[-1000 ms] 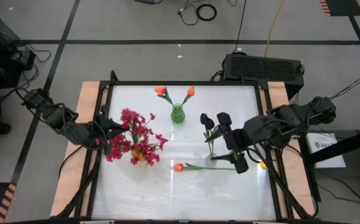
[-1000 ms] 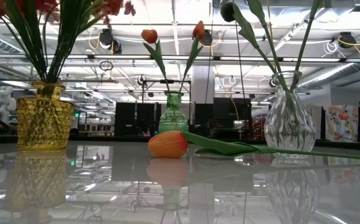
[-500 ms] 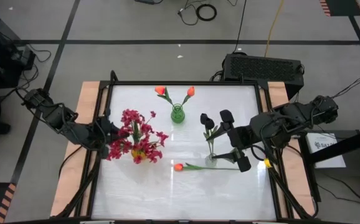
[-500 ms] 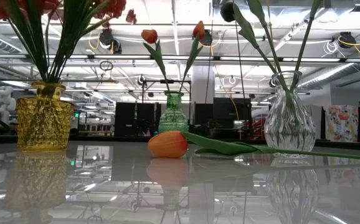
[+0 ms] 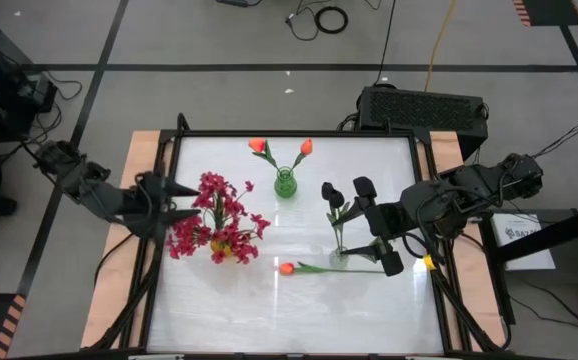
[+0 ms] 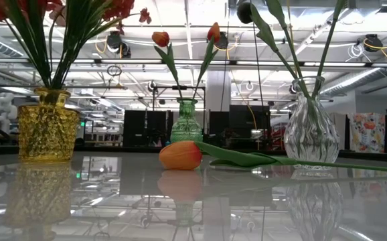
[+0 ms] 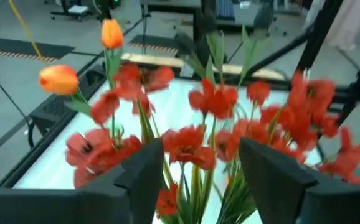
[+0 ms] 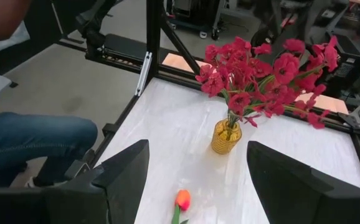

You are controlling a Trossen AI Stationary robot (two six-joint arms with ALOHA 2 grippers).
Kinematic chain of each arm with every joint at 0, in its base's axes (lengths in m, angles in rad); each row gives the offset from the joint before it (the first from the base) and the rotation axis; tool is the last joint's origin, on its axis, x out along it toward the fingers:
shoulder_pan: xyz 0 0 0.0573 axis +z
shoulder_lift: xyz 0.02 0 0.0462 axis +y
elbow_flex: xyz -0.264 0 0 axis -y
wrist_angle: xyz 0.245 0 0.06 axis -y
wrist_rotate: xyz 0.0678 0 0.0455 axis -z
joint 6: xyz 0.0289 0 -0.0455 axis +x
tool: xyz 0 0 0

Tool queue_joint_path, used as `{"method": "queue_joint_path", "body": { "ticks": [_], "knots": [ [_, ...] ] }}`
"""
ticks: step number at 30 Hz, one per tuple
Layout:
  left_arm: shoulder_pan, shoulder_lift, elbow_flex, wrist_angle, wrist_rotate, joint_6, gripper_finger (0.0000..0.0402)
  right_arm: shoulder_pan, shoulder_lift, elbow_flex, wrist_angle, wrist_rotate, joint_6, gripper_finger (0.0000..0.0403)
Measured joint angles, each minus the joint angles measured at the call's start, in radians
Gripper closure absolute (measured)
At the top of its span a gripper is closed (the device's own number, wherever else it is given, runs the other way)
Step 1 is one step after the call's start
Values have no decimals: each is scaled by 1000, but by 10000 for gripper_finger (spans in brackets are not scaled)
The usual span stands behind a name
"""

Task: Sort flowers into vase by color
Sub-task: Adjust the red flowers in the yellow vase

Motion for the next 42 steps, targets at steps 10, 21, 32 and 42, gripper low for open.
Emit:
{"method": "queue_joint_path", "body": {
  "ticks": [10, 21, 32, 42],
  "knots": [
    [1, -50, 42, -282, -165, -207, 169, 0, 0, 0, 0, 0, 0, 140],
    [1, -86, -101, -259, -139, -258, 169, -1, 0, 0, 26, 0, 0, 140],
    [1, -89, -206, 14, -88, -128, 169, -1, 0, 0, 41, 0, 3, 140],
    [2, 14, -215, 61, -145, -129, 213, -1, 0, 0, 56, 0, 4, 140]
  ]
}}
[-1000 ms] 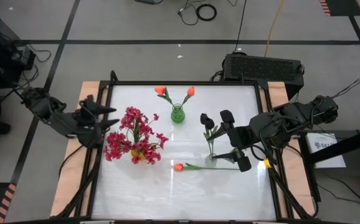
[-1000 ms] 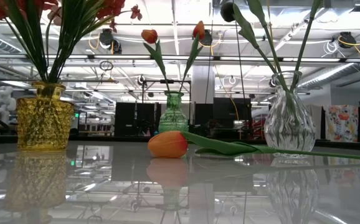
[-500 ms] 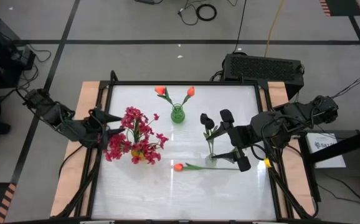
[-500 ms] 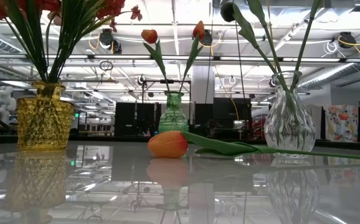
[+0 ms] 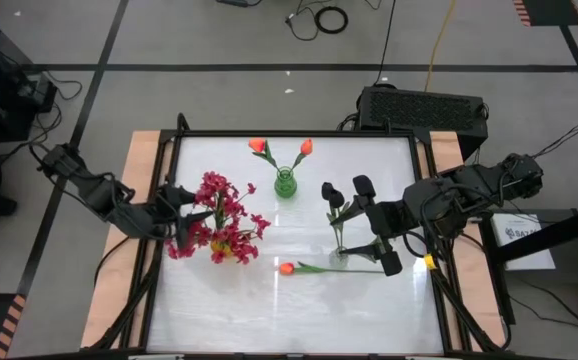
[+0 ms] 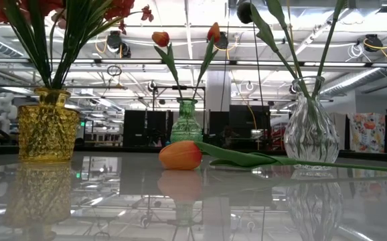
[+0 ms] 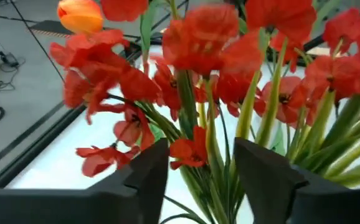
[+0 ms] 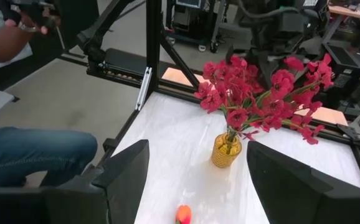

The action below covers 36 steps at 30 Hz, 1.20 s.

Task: Sort flowers into vase by color
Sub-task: Adjust the red flowers in the yellow vase, then put the orange flower into the green vase

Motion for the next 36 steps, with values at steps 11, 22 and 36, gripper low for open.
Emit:
{"method": "queue_joint_path", "body": {
  "ticks": [11, 22, 36],
  "knots": [
    [-42, -32, 143, -121, 107, -21, 257, 0, -4, 0, -29, 1, 55, 140],
    [-44, -80, 232, -14, 64, 159, 237, 49, -81, 0, -97, 130, 98, 140],
    [-78, 105, 231, 286, 72, 264, 237, 350, -211, 1, -404, 487, 429, 140]
  ]
}}
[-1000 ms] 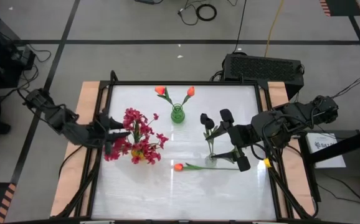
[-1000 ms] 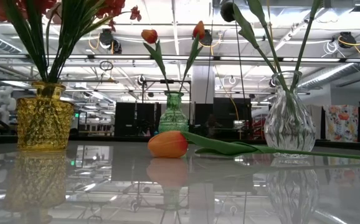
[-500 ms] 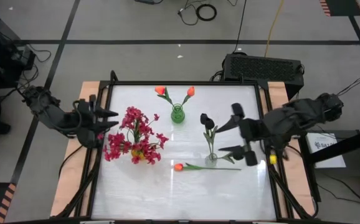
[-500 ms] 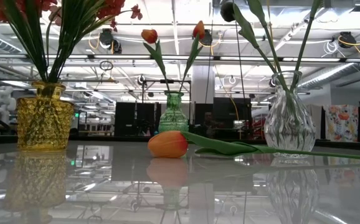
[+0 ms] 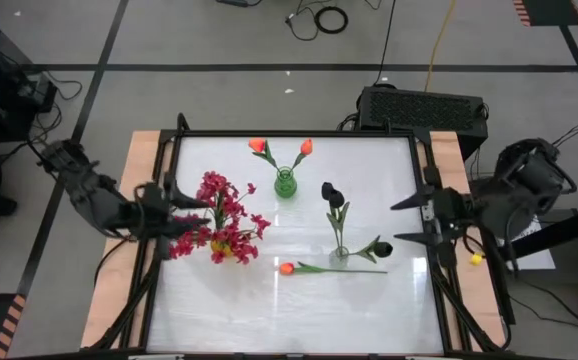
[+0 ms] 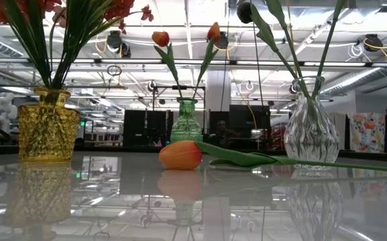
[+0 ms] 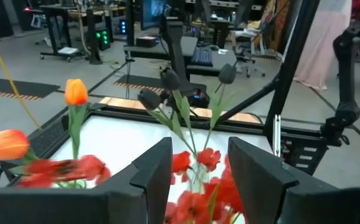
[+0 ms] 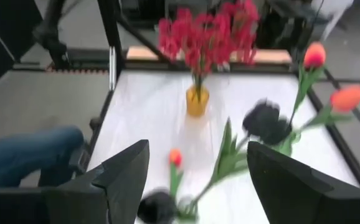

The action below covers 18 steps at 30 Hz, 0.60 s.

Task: Sort flowers into vase by color
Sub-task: Put the orange flower into the green vase

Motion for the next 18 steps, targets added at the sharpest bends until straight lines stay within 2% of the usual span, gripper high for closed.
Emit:
{"method": "queue_joint_path", "body": {
  "ticks": [12, 15, 18],
  "knots": [
    [-2, 189, 0, 118, -107, -18, 237, 243, 84, 0, -207, 54, 278, 140],
    [-2, 224, 0, 116, -123, -62, 237, 314, 149, 0, -286, 84, 411, 140],
    [-5, 254, 0, 116, -124, -103, 237, 397, 228, 0, -385, 72, 611, 140]
  ]
}}
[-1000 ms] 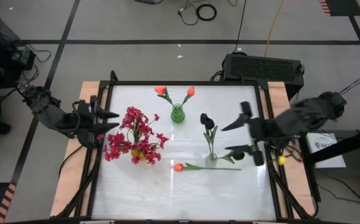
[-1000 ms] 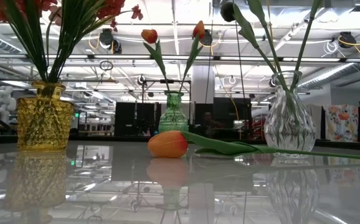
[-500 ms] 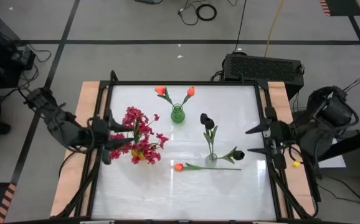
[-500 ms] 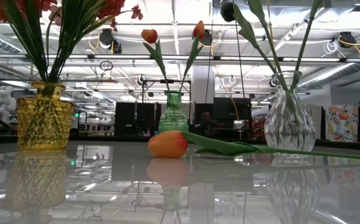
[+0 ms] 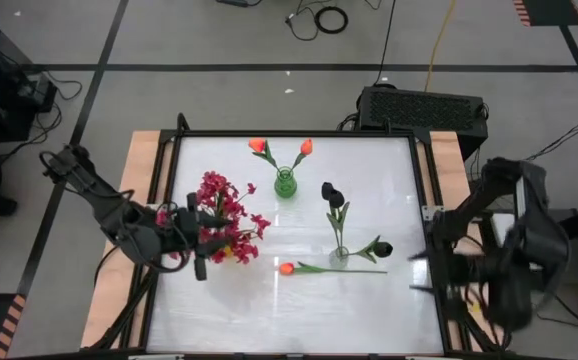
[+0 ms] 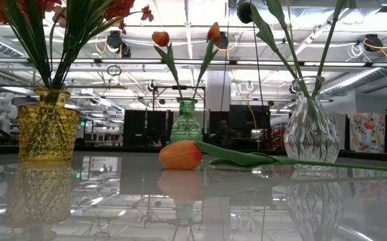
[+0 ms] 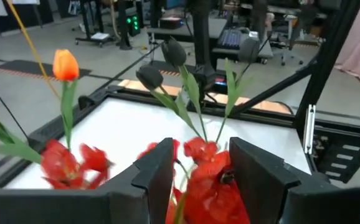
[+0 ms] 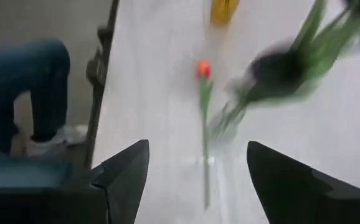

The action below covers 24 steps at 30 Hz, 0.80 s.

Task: Sort flowers into vase by color
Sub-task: Put the orange flower into the green vase

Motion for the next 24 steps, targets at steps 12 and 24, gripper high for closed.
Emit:
{"method": "queue_joint_path", "body": {
  "ticks": [12, 24],
  "knots": [
    [-74, 26, 0, 121, -49, 96, 237, 154, 303, -1, -45, -18, 380, 141],
    [-116, 29, 0, 208, 41, 201, 237, -116, 550, -1, 114, -159, -35, 197]
  ]
}}
